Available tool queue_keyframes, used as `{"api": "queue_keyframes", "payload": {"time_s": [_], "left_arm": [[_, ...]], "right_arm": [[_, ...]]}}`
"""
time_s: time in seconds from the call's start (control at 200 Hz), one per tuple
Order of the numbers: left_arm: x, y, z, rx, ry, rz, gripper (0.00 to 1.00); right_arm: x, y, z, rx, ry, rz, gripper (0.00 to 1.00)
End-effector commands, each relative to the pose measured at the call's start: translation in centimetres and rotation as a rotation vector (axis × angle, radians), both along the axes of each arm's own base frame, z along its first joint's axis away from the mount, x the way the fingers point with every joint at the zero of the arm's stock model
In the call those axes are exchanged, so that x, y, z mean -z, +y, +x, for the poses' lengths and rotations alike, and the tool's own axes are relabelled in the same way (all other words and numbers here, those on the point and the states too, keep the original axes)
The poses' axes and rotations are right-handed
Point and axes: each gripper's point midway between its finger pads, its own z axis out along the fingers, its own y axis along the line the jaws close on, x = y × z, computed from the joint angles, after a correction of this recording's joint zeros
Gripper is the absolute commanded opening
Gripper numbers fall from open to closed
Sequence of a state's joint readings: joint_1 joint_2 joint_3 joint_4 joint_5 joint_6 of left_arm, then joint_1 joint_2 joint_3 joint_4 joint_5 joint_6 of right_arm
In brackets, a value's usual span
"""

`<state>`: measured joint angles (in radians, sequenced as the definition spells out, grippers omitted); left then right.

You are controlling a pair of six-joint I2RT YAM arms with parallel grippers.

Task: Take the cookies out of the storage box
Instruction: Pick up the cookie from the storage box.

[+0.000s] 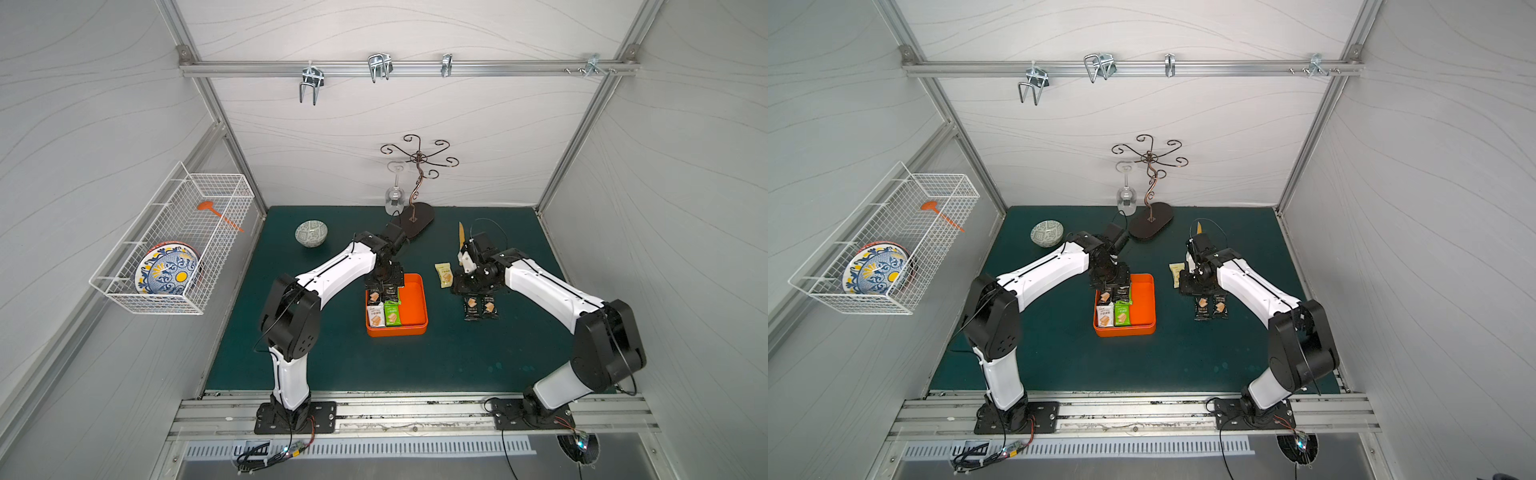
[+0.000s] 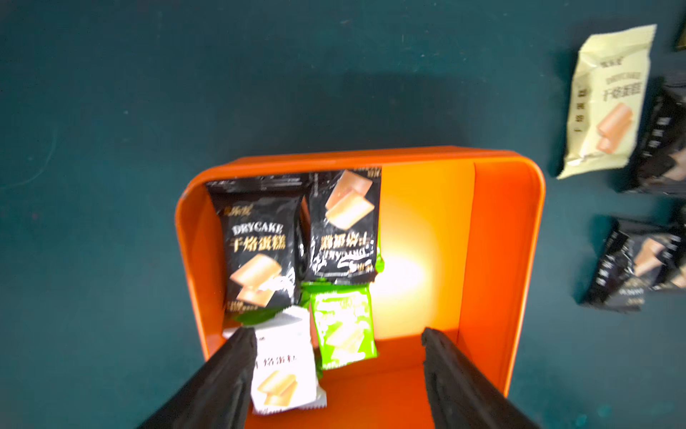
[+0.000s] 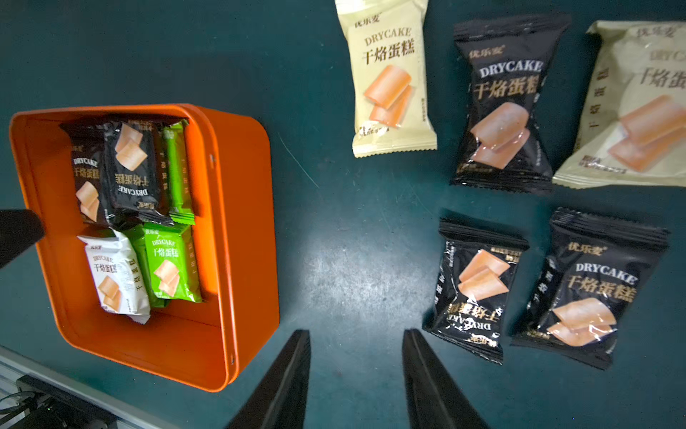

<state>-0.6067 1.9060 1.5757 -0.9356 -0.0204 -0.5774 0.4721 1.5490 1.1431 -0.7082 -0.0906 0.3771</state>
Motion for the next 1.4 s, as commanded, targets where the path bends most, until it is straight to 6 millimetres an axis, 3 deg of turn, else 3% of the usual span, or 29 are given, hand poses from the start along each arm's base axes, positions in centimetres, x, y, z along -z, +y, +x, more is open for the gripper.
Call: {"api": "queue_keyframes", "payload": {"time_s": [0.0, 0.35, 0.725, 0.965, 1.27, 1.395], "left_arm": [[-0.2, -0.6, 1.1, 0.003, -0.029, 0.044, 0.73], [2.4, -1.2, 2.5, -0.014, -0.014, 0.099, 0.66], [4.9, -2.3, 2.1, 0.011, 0.030, 0.145, 0.67], [5.4, -1.3, 1.9, 0.000, 0.030, 0.193, 0.67], [6.4, -1.8, 2.1, 0.011, 0.050, 0.202, 0.66], [6.5, -2.0, 2.3, 0.022, 0.049, 0.200, 0.57]], "right_arm": [[0.3, -0.7, -0.9, 0.003, 0.027, -0.014, 0.45], [0.9, -1.4, -1.5, -0.007, 0.043, -0.018, 0.45], [1.4, -2.1, -2.0, -0.008, 0.051, -0.024, 0.45], [1.8, -2.6, -2.3, -0.012, 0.057, -0.030, 0.45], [1.5, -2.6, -2.1, -0.018, 0.058, -0.026, 0.45], [1.3, -2.8, -1.9, -0.015, 0.052, -0.024, 0.45]]}}
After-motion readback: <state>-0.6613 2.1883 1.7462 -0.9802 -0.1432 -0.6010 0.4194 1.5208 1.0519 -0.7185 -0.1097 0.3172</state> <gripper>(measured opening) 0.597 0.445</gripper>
